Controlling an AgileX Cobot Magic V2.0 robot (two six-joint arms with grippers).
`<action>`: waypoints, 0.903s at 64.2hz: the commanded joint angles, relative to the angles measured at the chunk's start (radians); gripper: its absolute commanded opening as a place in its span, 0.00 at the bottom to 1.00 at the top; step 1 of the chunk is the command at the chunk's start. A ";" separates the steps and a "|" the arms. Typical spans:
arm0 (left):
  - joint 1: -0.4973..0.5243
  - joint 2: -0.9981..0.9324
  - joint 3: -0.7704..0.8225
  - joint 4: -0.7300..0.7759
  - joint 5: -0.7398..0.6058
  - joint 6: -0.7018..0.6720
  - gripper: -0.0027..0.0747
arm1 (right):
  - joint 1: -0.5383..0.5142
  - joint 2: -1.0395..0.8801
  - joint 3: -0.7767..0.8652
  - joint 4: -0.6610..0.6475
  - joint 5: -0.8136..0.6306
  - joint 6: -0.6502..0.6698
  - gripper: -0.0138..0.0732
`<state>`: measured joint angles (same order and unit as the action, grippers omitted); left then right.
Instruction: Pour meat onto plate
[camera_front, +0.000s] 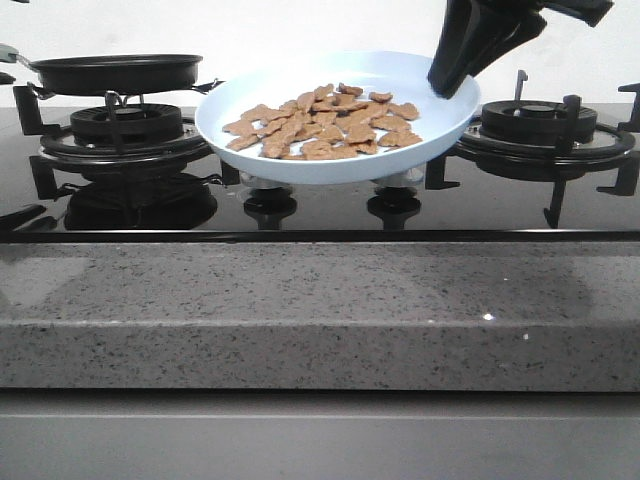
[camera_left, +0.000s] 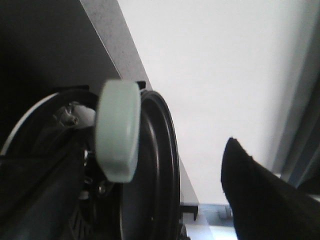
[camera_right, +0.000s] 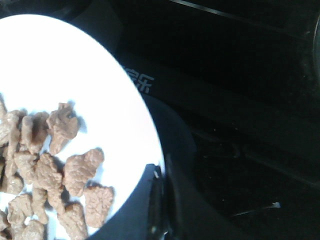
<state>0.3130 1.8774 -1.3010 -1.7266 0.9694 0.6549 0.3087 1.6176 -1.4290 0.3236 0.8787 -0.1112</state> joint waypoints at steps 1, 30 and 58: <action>0.007 -0.063 -0.029 0.030 0.107 -0.001 0.76 | 0.002 -0.051 -0.023 0.026 -0.044 -0.003 0.08; 0.007 -0.193 -0.029 0.261 0.208 -0.003 0.52 | 0.002 -0.051 -0.023 0.026 -0.044 -0.003 0.08; -0.062 -0.378 0.005 0.375 0.206 0.069 0.01 | 0.002 -0.051 -0.023 0.026 -0.044 -0.003 0.08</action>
<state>0.2844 1.6056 -1.2895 -1.3135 1.1798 0.6931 0.3087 1.6176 -1.4290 0.3236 0.8787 -0.1112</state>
